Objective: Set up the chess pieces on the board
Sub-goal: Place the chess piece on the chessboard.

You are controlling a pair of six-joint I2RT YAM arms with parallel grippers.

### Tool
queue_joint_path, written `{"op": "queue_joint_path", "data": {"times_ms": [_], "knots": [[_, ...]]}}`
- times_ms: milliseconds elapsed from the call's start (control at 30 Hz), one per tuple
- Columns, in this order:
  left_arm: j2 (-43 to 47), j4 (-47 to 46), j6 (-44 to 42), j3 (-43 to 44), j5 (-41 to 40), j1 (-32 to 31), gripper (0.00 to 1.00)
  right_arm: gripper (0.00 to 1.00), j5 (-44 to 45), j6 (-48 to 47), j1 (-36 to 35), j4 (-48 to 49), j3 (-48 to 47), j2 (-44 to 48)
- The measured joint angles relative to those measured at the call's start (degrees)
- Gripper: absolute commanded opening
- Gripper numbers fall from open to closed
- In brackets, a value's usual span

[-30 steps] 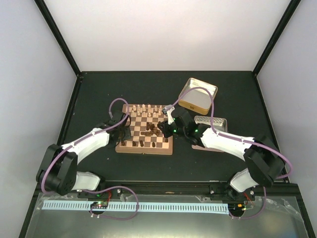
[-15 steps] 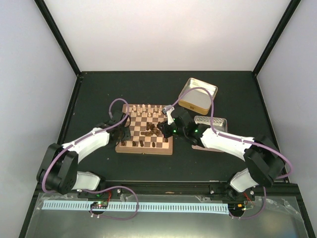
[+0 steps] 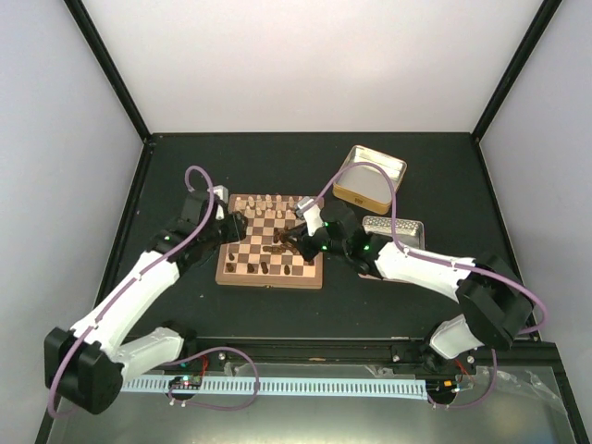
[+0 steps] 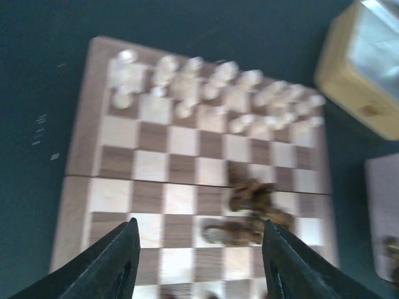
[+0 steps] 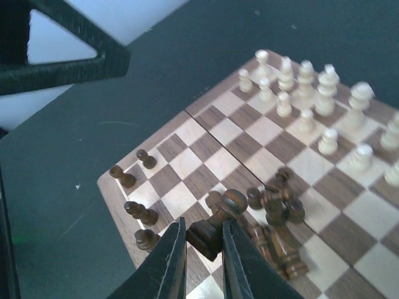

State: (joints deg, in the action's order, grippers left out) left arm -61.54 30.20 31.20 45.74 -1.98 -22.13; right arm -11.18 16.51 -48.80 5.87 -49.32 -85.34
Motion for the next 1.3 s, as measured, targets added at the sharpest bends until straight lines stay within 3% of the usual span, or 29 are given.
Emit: {"op": "queue_joint_path", "data": {"times_ms": [233, 533, 733, 1033, 1300], "knots": [[5.7, -3.0, 0.4, 1.0, 17.1, 0.1, 0.66, 0.17, -6.7, -8.1, 0.0, 8.3, 1.7, 1.0], [4.3, -9.9, 7.7, 0.9, 38.4, 0.7, 0.64, 0.17, -13.6, -13.8, 0.0, 18.5, 4.8, 2.8], [3.3, -13.2, 10.4, 0.5, 43.4, 1.1, 0.46, 0.17, -15.2, -15.3, 0.0, 21.2, 5.5, 2.9], [2.1, -11.6, 8.2, 0.3, 45.9, 2.7, 0.36, 0.17, -17.6, -16.3, 0.0, 22.5, 7.0, 4.8], [1.2, -9.8, 4.7, 0.3, 52.8, 3.1, 0.05, 0.18, -20.2, -17.0, 0.0, 21.8, 7.5, 5.4]]}}
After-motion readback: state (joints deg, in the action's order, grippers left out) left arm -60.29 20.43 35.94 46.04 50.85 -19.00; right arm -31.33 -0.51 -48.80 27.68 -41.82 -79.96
